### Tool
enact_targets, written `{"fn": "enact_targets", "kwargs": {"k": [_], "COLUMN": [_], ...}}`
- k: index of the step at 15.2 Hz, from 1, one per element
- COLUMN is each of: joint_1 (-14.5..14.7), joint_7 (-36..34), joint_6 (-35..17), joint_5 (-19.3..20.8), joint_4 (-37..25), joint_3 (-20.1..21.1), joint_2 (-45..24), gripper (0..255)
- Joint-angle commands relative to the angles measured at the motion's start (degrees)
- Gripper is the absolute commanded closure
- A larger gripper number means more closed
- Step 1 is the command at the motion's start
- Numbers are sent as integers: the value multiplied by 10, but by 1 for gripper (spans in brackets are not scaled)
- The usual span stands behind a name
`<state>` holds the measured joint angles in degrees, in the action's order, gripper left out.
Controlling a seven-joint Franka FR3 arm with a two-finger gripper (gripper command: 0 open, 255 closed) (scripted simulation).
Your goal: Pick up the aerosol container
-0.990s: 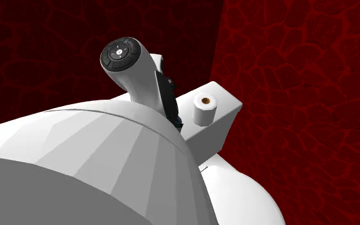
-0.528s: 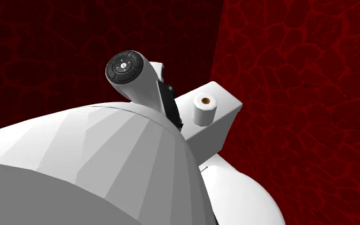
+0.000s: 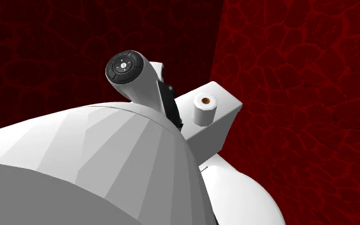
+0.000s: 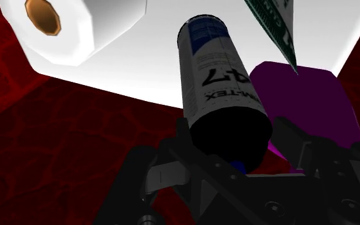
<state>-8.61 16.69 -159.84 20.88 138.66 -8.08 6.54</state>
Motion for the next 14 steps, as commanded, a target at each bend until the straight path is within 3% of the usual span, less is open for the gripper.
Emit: {"fn": "enact_targets", "kwargs": {"k": [1, 14], "joint_1": [1, 15], "joint_7": [4, 44], "joint_6": [8, 111], "joint_5": [-4, -42], "joint_4": [-2, -53], "joint_3": [0, -1], "joint_2": [5, 59], "gripper": [255, 255]}}
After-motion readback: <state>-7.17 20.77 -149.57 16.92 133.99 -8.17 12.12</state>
